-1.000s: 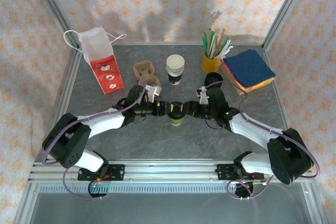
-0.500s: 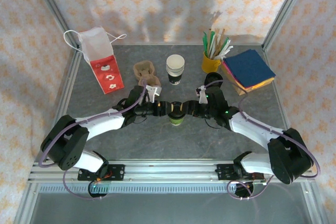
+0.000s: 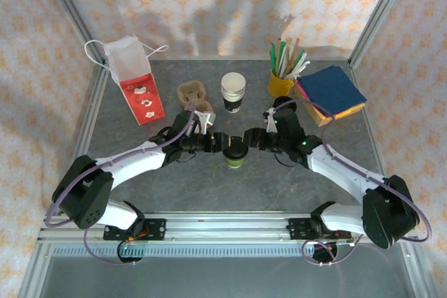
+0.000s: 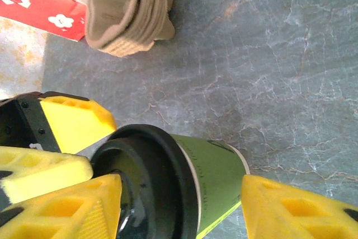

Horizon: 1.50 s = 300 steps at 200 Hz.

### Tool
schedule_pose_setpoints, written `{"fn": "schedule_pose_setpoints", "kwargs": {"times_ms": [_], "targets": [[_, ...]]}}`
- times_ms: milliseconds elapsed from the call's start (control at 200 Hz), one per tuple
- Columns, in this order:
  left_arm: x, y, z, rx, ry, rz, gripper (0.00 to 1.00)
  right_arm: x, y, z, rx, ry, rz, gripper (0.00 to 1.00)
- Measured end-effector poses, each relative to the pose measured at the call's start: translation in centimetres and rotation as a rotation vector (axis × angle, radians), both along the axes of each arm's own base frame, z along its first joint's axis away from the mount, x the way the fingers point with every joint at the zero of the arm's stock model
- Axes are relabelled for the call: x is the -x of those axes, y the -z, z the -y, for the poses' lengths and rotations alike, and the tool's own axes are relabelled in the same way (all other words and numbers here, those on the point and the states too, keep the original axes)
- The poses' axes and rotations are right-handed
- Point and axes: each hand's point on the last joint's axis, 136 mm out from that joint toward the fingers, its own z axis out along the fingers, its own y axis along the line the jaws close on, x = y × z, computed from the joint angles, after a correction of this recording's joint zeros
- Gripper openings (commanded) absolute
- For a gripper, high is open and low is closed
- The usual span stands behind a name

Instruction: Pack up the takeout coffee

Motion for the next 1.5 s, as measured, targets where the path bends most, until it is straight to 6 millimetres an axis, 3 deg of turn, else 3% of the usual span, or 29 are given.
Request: {"fn": "schedule_pose_setpoints", "kwargs": {"times_ms": [120, 185, 205, 225, 320, 425, 556, 646, 811, 1006, 1236, 1502], "targets": [[-0.4, -1.7, -0.5, 0.009, -0.029, 0.043, 0.69, -0.1, -1.5, 0.2, 0.011, 0.017, 0.016, 0.71], [-0.8, -2.9, -1.1, 0.016, -0.061, 0.075, 0.69, 0.0, -2.6, 0.1, 0.022, 0.025, 0.029, 0.84], [-0.9, -3.3, -1.4, 0.018, -0.074, 0.085, 0.69, 0.1, -3.0, 0.1, 0.030, 0.020, 0.040, 0.95], [-1.2, -3.8, -1.9, 0.020, -0.097, 0.097, 0.70, 0.2, -3.4, -0.1, 0.027, 0.024, 0.041, 1.00], [-2.6, -5.5, -4.4, 0.028, -0.213, 0.139, 0.72, 0.8, -5.6, -1.1, 0.025, 0.008, 0.083, 0.99], [-3.8, -6.7, -8.4, 0.042, -0.375, 0.183, 0.72, 1.7, -7.7, -2.0, 0.027, 0.005, 0.119, 1.00], [-4.2, -5.9, -13.1, 0.024, -0.555, 0.201, 0.75, 2.5, -9.2, -2.6, 0.022, 0.024, 0.119, 1.00], [-4.4, -5.3, -14.6, 0.000, -0.629, 0.203, 0.76, 2.7, -9.7, -2.6, 0.028, 0.060, 0.103, 1.00], [-4.9, -5.7, -16.0, -0.030, -0.706, 0.239, 0.78, 3.7, -8.6, -3.9, 0.130, 0.113, 0.035, 1.00], [-5.2, -5.7, -17.0, -0.050, -0.745, 0.253, 0.79, 4.9, -5.0, -6.1, 0.339, 0.137, -0.023, 1.00], [-5.4, -6.2, -17.1, -0.052, -0.749, 0.279, 0.79, 4.3, -1.9, -4.8, 0.523, 0.201, -0.054, 1.00], [-5.4, -6.2, -17.1, -0.059, -0.745, 0.284, 0.79, 4.1, -1.3, -4.6, 0.563, 0.208, -0.054, 0.98]]}}
